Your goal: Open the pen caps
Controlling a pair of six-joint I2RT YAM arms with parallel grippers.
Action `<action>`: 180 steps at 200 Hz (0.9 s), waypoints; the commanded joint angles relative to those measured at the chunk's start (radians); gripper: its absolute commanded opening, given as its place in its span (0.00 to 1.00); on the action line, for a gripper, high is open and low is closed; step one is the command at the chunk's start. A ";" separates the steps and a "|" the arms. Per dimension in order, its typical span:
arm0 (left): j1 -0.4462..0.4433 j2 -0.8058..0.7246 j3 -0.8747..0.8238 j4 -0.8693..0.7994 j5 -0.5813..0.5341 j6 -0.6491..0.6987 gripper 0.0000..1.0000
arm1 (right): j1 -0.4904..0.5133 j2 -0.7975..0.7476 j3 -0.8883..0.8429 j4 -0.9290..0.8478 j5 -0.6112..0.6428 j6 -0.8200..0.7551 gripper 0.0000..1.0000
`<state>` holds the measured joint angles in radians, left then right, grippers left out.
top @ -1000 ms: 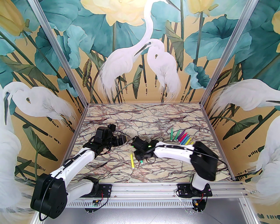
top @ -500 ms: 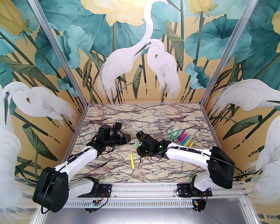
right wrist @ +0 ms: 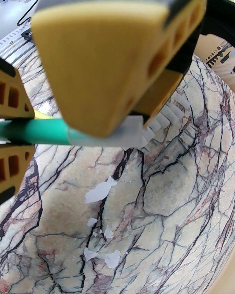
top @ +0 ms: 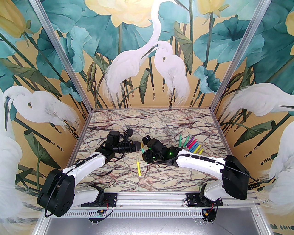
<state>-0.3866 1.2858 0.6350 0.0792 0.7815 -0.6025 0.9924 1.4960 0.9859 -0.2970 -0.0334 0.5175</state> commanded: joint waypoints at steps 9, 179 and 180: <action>-0.006 0.014 0.034 0.031 0.032 -0.014 0.54 | -0.003 -0.037 0.002 0.033 -0.029 -0.030 0.20; -0.008 0.018 0.057 0.055 0.084 -0.049 0.11 | -0.001 -0.056 -0.021 0.059 0.007 -0.042 0.40; -0.008 0.018 0.058 0.054 0.085 -0.050 0.11 | -0.001 -0.055 -0.021 0.058 0.007 -0.042 0.40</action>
<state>-0.3874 1.3048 0.6640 0.1108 0.8238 -0.6369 0.9924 1.4574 0.9813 -0.2604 -0.0460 0.4805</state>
